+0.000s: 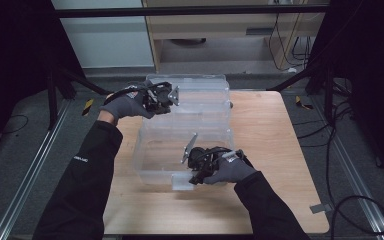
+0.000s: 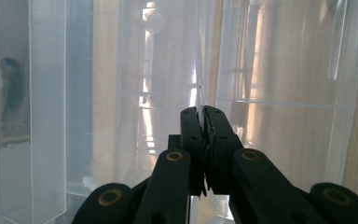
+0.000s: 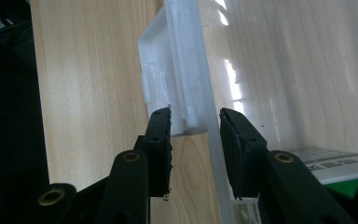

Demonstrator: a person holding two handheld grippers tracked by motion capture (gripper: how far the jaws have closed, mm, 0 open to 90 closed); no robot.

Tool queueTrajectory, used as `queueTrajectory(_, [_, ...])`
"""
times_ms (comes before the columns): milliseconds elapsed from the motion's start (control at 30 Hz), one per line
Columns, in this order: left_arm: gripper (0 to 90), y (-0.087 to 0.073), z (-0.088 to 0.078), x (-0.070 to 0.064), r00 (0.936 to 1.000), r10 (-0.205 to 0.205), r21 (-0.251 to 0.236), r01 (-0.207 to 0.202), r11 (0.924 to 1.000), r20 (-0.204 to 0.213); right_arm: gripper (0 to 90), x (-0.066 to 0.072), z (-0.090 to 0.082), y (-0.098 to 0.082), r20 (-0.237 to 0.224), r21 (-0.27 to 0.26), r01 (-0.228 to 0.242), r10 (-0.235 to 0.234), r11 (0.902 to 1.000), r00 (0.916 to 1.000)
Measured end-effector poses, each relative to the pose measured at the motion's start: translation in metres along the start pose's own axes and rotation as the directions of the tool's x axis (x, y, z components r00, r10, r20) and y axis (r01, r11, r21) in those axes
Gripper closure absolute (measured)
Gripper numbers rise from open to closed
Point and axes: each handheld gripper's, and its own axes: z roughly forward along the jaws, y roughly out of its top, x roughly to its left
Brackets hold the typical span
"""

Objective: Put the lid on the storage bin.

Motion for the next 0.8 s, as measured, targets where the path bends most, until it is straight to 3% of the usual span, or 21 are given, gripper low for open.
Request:
queueTrajectory(200, [87.3,0.000,-0.005,-0.005,1.0000,0.001,-0.014,-0.001,0.9999,0.007,65.1,0.000,0.001,0.000,-0.001,-0.005,0.009,-0.009,1.0000,1.0000])
queueTrajectory(333, [87.5,0.002,-0.011,-0.008,0.9994,0.035,-0.013,-0.035,0.9993,0.000,65.2,0.000,0.001,0.001,-0.003,0.002,0.011,-0.011,0.9999,0.9999])
queueTrajectory(800, [87.2,0.002,-0.028,-0.033,0.9989,0.046,-0.030,-0.047,0.9985,-0.010,65.2,0.001,0.001,0.001,0.001,0.004,-0.002,0.002,1.0000,1.0000])
